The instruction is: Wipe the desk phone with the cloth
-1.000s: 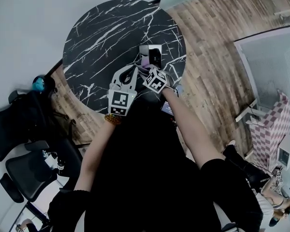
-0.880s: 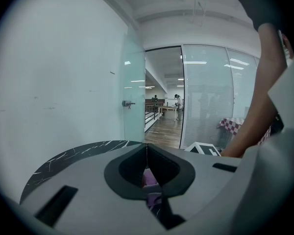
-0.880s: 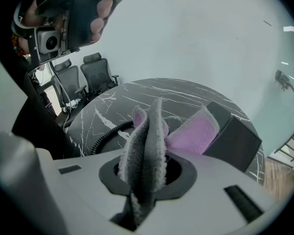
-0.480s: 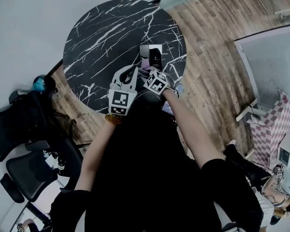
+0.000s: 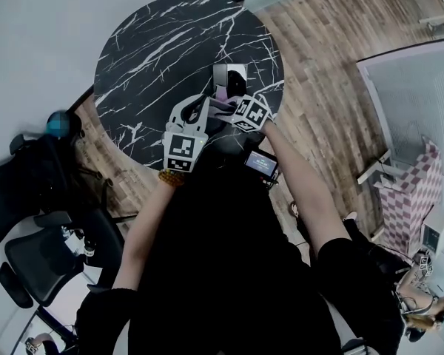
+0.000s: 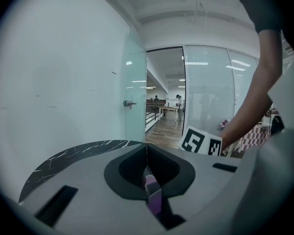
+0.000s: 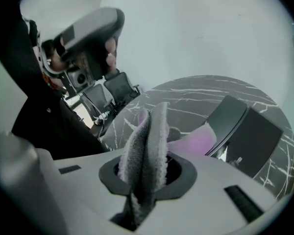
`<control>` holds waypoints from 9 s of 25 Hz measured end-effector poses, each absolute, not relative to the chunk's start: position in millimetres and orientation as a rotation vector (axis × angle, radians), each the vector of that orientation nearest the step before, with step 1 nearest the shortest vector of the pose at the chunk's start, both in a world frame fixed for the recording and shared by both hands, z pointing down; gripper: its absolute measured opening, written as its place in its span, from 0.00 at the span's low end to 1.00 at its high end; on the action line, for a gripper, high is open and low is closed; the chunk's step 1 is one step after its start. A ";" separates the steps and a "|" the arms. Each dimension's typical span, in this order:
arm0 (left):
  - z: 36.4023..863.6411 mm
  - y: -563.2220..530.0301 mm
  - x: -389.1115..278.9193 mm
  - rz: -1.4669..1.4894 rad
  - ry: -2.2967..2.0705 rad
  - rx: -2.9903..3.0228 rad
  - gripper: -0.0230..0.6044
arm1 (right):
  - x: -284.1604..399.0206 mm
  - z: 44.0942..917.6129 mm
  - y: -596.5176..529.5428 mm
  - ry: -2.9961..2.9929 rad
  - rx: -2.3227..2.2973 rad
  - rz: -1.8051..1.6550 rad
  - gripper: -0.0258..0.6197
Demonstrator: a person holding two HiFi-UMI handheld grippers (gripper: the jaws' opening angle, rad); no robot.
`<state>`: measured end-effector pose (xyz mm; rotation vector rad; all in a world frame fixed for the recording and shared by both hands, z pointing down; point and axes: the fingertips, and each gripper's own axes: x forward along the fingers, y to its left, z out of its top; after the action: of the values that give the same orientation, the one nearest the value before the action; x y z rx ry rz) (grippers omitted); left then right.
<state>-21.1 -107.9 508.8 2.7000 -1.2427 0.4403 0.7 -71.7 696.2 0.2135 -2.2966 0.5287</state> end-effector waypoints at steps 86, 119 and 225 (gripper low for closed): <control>522.7 -102.0 -14.9 0.464 -1.215 2.665 0.06 | 42.2 693.0 -162.0 -2.252 0.609 0.281 0.15; 526.4 -95.9 -6.0 0.484 -1.174 2.686 0.06 | 39.2 717.7 -114.3 -2.227 0.526 0.334 0.14; 539.8 -94.9 -14.8 0.540 -1.182 2.652 0.06 | 103.4 661.1 -223.6 -2.203 0.837 0.181 0.14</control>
<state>-14.8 -94.9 539.8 2.6516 -1.1817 0.5396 103.4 -223.6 661.1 0.8369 -2.2033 0.1807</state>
